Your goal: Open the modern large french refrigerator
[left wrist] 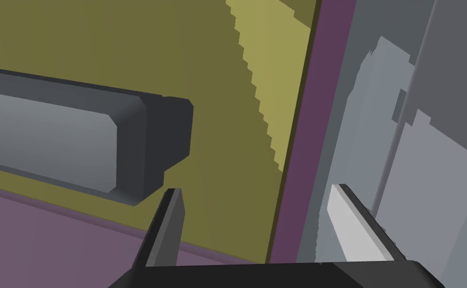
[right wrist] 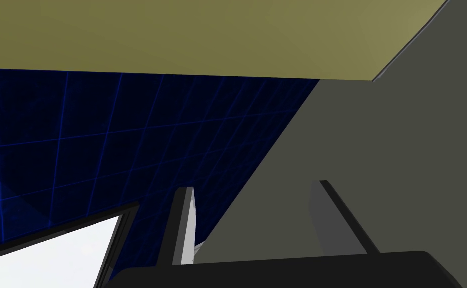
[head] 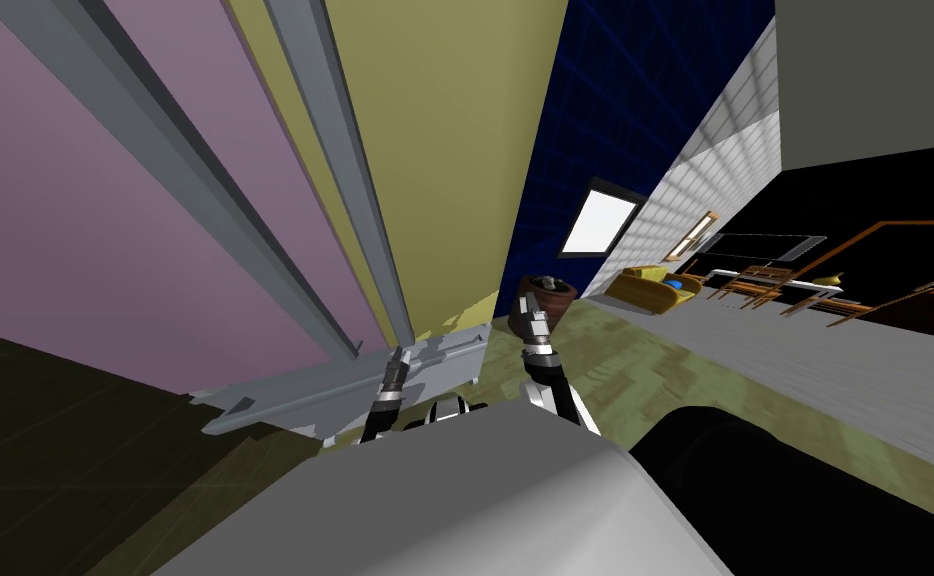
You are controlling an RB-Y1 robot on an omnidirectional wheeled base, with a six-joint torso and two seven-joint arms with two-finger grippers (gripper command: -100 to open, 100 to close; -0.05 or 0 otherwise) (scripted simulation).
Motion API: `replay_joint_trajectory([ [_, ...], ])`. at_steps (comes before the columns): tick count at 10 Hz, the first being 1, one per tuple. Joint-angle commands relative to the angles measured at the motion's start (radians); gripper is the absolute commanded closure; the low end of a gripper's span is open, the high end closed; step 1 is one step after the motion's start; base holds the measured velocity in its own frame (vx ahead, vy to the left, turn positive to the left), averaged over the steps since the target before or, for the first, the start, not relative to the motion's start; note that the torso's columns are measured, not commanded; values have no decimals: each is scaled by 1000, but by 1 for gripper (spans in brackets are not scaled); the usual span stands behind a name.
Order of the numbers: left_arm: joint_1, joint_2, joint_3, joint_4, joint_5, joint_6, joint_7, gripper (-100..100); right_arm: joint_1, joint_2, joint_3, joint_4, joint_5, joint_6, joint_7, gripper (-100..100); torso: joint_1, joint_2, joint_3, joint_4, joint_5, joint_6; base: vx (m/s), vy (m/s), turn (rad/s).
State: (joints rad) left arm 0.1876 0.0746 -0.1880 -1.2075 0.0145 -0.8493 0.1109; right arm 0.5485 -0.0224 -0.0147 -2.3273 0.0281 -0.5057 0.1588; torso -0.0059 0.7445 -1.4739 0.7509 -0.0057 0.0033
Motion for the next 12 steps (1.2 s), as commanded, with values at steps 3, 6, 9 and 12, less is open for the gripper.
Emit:
replay_joint_trajectory([
  [3,-20,0,2,-1,1,-20,2,100,0,0,0,0,0,0,0,0,0,-3,-1,-4,1,-2,3,2,-5],
  [6,-6,2,0,24,-2,-53,0,100,0,0,0,0,0,0,0,0,6,-5,-1,-12,6,-3,-9,-11,-6],
  [9,-8,47,-42,-10,17,-40,51,-100,0,0,0,0,0,0,0,0,11,-8,-3,-13,7,-3,5,87,-104],
  [12,-12,45,-86,-43,39,-15,109,-100,0,0,0,0,0,0,0,0,7,2,1,-3,2,-6,-20,134,-111],
])
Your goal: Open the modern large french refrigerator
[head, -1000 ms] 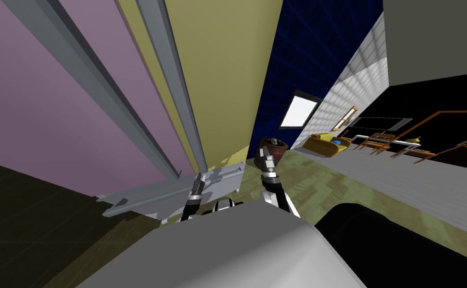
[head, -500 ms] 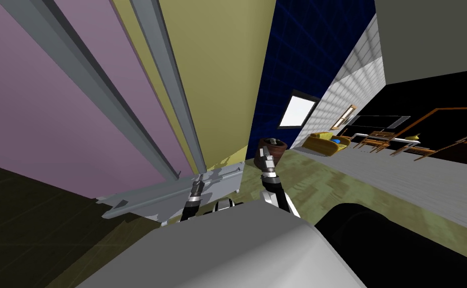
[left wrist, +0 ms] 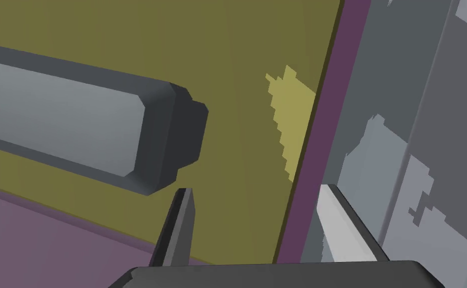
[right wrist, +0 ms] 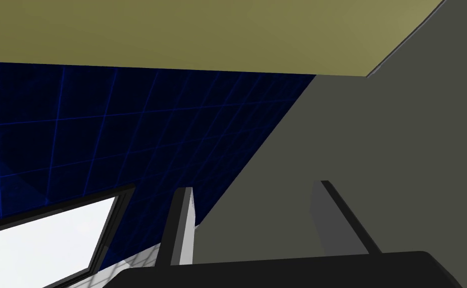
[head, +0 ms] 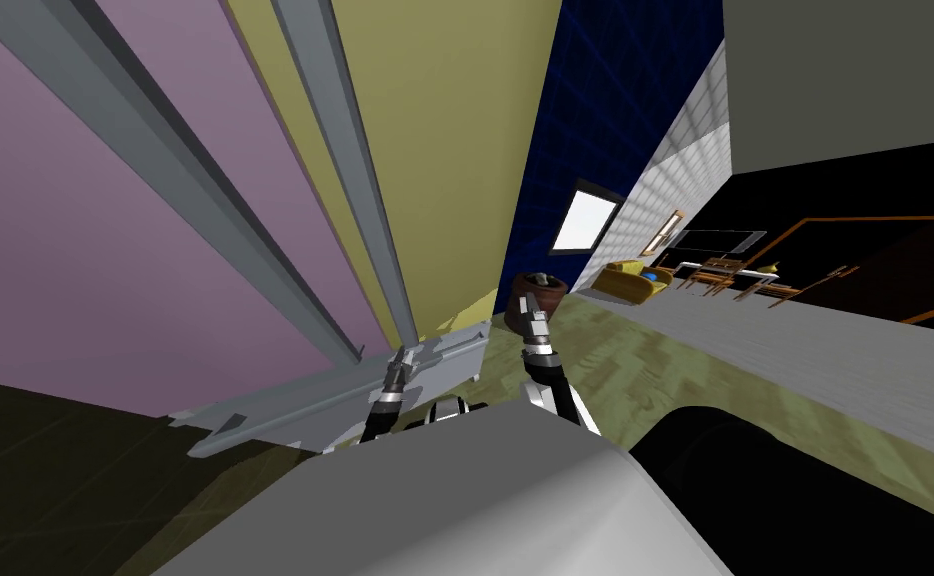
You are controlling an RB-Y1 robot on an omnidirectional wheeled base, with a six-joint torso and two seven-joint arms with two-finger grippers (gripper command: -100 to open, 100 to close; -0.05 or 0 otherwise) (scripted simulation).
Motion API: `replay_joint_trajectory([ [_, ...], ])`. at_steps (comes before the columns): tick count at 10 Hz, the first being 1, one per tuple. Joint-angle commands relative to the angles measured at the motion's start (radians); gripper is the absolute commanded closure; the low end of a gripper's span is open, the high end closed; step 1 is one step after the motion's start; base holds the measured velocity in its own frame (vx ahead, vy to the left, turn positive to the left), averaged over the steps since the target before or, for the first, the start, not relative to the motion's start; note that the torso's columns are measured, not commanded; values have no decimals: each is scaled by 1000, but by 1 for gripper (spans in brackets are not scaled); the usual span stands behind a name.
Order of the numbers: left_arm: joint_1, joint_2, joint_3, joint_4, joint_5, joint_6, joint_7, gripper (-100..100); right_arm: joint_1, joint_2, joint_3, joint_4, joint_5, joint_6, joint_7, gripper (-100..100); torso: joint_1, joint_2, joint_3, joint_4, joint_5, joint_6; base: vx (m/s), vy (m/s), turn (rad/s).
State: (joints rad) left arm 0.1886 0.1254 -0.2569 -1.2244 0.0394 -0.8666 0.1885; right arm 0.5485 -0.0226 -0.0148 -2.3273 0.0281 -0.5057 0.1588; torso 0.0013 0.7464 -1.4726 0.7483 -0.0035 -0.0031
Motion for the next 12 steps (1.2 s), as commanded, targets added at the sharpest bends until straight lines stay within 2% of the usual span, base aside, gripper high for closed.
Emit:
replay_joint_trajectory([
  [1,-14,-8,-31,-36,20,10,49,-100,0,0,0,0,0,0,0,0,1,1,1,0,0,0,-1,151,-76],
  [4,-18,18,-73,-68,41,33,103,-100,0,0,0,0,0,0,0,0,-3,-9,-4,-10,3,3,-13,116,-109],
  [6,-20,10,-100,-86,54,50,138,-100,0,0,0,0,0,0,0,0,0,-10,-5,-11,4,3,-9,127,-101],
  [7,-22,-27,-117,-96,62,60,159,-100,0,0,0,0,0,0,0,0,-1,-8,-3,-10,4,3,-27,131,-130],
  [12,-24,-144,-132,-106,69,71,180,-100,0,0,0,0,0,0,0,0,-3,-9,-4,-10,3,3,-6,42,-27],
])
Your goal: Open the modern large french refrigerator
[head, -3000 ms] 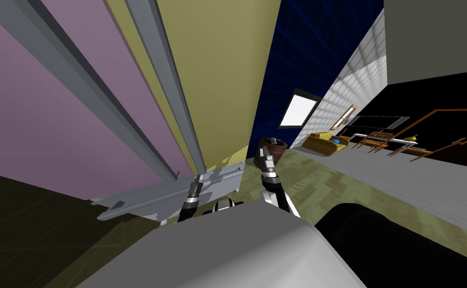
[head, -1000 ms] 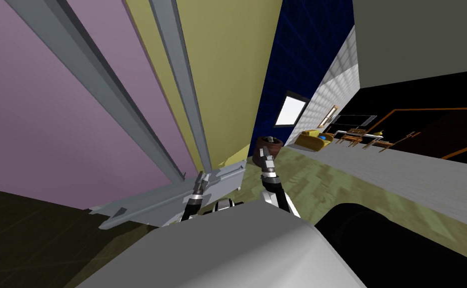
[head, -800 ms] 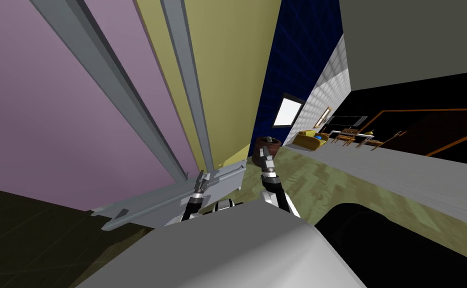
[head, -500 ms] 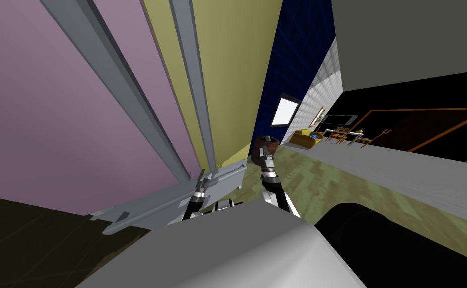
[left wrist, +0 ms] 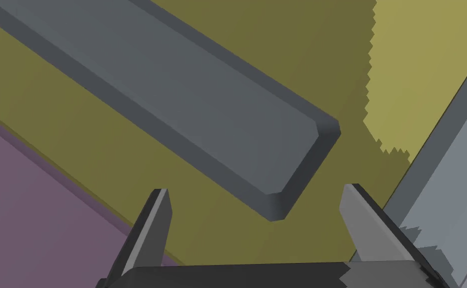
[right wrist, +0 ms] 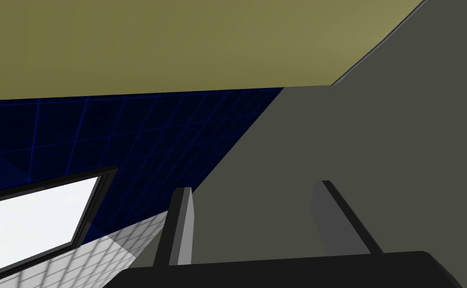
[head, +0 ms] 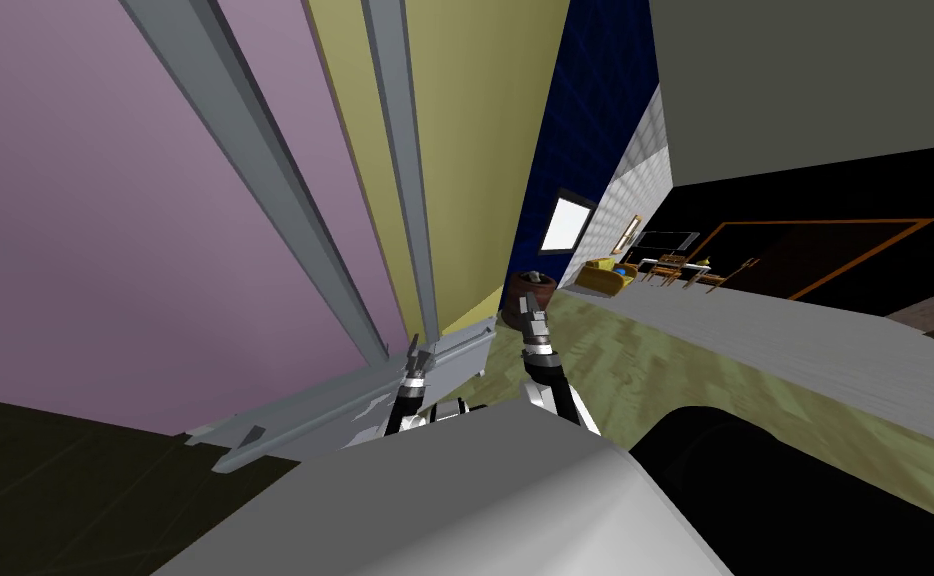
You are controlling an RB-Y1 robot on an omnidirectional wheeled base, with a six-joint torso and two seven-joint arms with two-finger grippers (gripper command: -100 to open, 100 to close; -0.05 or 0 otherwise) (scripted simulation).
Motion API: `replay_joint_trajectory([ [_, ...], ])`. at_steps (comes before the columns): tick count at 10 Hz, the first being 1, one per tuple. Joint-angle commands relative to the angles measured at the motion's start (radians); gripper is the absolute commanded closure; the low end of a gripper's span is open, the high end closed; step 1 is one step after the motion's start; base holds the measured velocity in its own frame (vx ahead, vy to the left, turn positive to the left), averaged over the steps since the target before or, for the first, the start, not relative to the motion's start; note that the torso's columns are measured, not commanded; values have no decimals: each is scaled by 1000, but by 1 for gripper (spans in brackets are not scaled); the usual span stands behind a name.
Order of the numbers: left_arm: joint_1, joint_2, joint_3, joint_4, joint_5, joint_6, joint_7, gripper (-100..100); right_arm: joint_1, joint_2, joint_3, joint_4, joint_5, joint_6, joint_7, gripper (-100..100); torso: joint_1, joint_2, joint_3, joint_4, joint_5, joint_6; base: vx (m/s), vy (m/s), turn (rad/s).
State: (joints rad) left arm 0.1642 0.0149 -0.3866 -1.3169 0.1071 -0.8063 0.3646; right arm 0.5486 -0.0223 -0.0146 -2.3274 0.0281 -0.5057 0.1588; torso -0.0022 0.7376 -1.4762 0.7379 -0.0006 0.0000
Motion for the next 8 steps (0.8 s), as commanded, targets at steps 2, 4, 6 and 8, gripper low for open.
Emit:
replay_joint_trajectory([
  [2,-15,-31,2,-21,2,34,-1,-100,0,0,0,0,0,0,0,0,2,0,0,0,1,0,7,2,8],
  [4,-30,-41,5,-33,2,63,-7,-100,0,0,0,0,0,0,0,0,3,-1,0,0,1,0,22,7,13],
  [6,-8,-26,1,-14,2,20,2,100,0,0,0,0,0,0,0,0,2,-2,-1,0,1,0,-6,-5,-24],
  [8,-5,-26,-2,-22,1,27,1,100,0,0,0,0,0,0,0,0,4,4,2,1,1,-2,-7,-10,-9],
])
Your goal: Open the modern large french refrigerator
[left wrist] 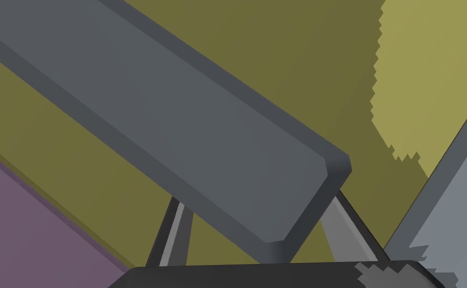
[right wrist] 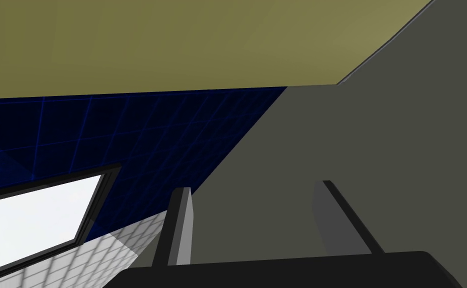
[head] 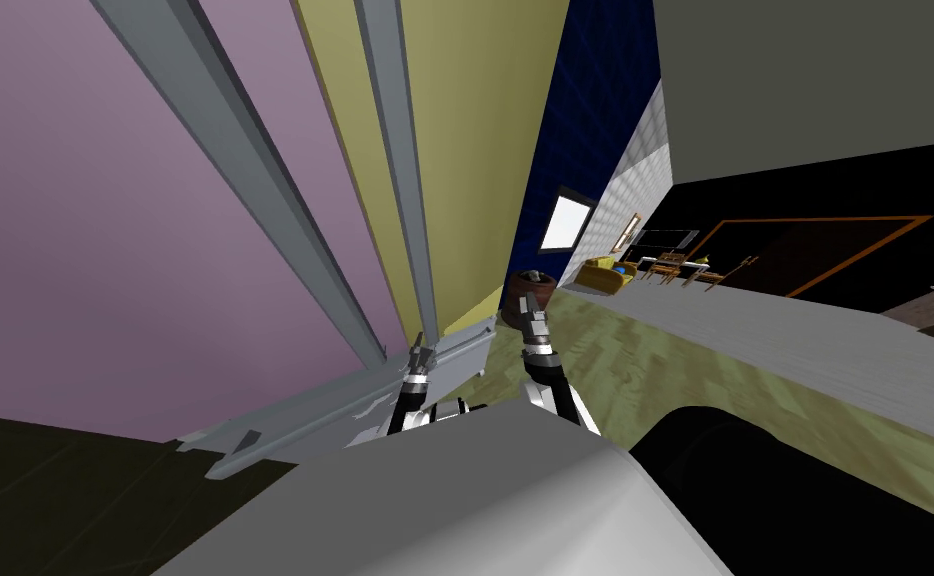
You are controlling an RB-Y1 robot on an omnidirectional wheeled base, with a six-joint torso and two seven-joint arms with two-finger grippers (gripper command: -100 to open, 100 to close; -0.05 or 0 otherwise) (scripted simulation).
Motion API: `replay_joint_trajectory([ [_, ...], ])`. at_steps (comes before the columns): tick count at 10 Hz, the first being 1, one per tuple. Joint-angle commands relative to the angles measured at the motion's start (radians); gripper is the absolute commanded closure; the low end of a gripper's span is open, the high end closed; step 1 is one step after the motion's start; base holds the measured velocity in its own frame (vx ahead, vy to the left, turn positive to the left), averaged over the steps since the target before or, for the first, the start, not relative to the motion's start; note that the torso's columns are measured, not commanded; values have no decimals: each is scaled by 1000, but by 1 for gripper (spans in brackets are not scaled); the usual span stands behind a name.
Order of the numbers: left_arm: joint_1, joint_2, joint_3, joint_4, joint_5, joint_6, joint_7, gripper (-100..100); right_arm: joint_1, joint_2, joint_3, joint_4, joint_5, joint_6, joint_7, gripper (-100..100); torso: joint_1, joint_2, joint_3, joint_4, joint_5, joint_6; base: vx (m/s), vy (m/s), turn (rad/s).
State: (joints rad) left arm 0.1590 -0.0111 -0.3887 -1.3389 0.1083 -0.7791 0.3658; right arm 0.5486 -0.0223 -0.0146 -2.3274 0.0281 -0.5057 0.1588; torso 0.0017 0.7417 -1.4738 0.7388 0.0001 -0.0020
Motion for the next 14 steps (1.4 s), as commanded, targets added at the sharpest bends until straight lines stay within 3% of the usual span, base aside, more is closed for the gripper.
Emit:
replay_joint_trajectory([
  [1,16,-6,22,-21,16,2,-23,100,0,0,0,0,0,0,0,0,1,-1,-1,0,0,1,-14,-199,240],
  [3,23,-8,33,-32,24,4,-34,100,0,0,0,0,0,0,0,0,-13,2,1,1,-3,5,-100,-231,161],
  [8,59,-23,90,-88,65,16,-93,100,0,0,0,0,0,0,0,0,-7,-2,-2,4,-2,6,-141,-277,177],
  [11,73,-29,112,-111,81,21,-116,100,0,0,0,0,0,0,0,0,-2,-2,-3,6,-2,4,-98,-172,92],
  [12,74,-28,105,-85,76,18,-109,100,0,0,0,0,0,0,0,0,-7,2,0,6,-3,2,-46,-107,58],
  [14,100,-29,128,-108,98,10,-131,100,0,0,0,0,0,0,0,0,-1,-3,-2,3,-1,1,-10,-173,138],
])
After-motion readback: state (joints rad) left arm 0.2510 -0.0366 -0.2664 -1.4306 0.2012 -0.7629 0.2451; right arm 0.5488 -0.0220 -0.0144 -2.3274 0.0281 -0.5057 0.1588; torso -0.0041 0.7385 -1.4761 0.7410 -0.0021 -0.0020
